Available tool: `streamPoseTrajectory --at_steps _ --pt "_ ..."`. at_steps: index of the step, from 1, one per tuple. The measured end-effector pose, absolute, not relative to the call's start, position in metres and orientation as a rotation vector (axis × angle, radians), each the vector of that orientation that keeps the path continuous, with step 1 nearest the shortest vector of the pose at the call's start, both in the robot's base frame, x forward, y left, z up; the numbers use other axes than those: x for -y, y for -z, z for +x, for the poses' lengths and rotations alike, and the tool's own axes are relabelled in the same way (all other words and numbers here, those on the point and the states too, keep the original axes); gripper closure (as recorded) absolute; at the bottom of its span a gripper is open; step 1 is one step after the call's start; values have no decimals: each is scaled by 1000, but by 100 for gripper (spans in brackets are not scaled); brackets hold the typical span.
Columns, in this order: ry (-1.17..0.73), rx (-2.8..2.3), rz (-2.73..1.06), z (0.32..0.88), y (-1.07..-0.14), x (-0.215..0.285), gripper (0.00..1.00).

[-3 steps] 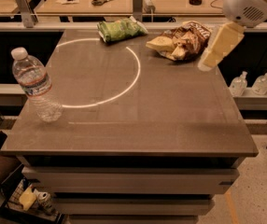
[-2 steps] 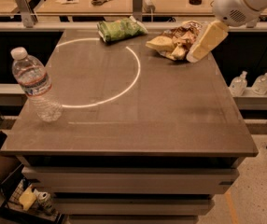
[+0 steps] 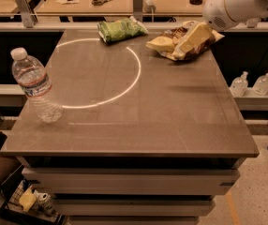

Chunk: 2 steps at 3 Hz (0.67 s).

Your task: Move brown chip bag near water bottle

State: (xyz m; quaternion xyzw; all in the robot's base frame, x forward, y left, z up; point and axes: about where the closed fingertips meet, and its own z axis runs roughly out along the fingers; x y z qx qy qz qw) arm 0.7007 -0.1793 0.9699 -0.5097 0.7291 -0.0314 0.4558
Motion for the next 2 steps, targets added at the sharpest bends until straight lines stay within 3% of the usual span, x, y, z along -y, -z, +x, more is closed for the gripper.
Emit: streamPoseTrajectory --at_steps 2 --pt "128 -1978 -1010 743 -943 239 0"
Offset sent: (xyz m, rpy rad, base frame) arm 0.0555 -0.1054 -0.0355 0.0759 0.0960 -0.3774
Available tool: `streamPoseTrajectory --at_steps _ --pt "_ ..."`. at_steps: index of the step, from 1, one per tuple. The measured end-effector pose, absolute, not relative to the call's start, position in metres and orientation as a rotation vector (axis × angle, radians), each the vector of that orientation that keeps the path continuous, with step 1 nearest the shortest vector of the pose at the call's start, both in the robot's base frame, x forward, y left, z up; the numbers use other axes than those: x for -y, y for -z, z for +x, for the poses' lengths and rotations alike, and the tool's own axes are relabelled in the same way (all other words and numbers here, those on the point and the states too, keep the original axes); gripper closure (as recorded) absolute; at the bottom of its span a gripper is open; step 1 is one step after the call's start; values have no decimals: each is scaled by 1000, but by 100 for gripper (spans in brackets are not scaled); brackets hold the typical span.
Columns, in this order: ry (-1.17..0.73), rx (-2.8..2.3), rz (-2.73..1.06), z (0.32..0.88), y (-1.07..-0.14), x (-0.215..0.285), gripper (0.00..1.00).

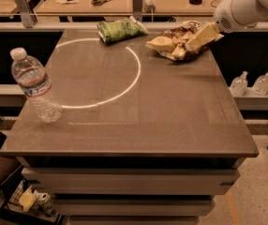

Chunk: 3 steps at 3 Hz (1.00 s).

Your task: Move brown chip bag near water bottle

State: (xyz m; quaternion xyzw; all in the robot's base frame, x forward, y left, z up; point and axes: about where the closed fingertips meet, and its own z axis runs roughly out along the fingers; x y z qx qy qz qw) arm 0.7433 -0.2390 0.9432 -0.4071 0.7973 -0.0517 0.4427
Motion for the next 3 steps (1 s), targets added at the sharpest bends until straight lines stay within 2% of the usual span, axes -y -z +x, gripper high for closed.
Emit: streamPoseTrajectory --at_steps 1,3 --pt "128 -1983 -1023 745 -935 232 0" --pt "-54 -1974 -1043 753 -872 191 0"
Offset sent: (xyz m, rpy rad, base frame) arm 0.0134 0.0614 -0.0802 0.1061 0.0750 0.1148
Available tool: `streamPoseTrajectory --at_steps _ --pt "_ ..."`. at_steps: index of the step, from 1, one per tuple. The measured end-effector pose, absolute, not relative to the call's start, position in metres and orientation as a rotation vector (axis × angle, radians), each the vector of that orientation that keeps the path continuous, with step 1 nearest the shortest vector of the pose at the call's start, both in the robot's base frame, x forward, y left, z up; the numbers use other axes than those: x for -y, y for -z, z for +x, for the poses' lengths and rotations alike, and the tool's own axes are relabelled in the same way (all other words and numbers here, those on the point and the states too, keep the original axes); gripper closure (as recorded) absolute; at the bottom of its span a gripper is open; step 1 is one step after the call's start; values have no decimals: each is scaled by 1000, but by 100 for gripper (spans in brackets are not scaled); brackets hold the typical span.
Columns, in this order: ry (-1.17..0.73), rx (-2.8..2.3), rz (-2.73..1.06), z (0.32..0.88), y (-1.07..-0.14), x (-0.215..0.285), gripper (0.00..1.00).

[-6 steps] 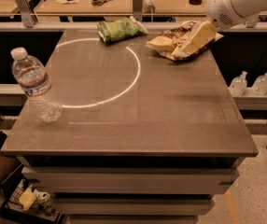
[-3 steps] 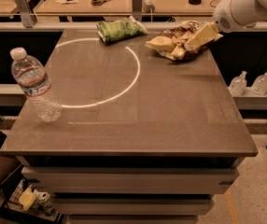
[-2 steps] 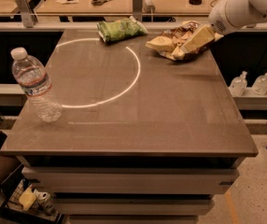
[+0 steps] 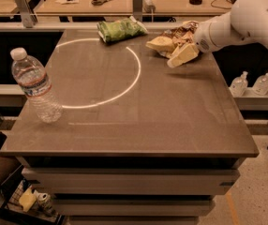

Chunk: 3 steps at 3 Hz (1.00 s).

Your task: Move brown chip bag near water bottle

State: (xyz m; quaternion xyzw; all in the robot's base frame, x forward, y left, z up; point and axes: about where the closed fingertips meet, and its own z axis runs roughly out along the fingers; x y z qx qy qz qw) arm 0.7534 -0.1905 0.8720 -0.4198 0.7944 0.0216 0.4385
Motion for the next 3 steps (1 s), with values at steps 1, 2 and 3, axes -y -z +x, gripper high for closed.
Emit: streamPoseTrajectory --at_steps 1,2,3 --pt "-82 -1958 -1041 760 -852 178 0" --pt "-46 -1931 -1053 784 -841 175 0" --pt "-28 -1916 -1070 797 -839 173 0"
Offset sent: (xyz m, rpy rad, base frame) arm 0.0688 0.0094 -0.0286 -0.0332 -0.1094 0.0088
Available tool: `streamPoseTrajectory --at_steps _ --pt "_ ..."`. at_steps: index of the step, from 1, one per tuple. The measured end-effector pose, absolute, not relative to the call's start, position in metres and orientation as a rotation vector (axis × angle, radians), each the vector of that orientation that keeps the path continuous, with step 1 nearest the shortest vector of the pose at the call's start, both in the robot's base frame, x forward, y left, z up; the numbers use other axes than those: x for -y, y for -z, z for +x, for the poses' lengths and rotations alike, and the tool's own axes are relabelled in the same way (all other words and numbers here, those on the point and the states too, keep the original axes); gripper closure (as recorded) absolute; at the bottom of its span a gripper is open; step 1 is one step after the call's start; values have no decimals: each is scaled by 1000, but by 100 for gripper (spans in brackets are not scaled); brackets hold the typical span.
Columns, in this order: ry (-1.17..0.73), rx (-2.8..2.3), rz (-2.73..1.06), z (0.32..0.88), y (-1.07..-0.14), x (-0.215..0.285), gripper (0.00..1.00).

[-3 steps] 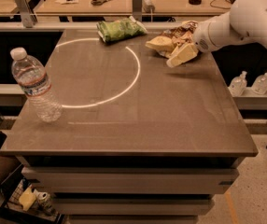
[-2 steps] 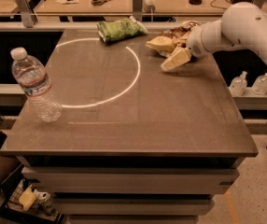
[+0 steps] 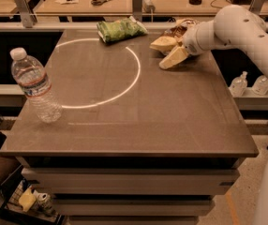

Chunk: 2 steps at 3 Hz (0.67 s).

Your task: Move brown chip bag near water bottle

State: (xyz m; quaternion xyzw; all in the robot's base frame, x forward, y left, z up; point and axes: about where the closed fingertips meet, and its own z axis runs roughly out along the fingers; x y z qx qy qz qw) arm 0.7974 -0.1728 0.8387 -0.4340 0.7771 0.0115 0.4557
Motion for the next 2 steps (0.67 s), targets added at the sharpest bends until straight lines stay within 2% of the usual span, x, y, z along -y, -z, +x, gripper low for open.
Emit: streamPoseTrajectory --at_steps 1,2 --pt "-28 -1916 -1071 798 -841 173 18" --pt "-30 -1917 -1072 798 -840 172 41"
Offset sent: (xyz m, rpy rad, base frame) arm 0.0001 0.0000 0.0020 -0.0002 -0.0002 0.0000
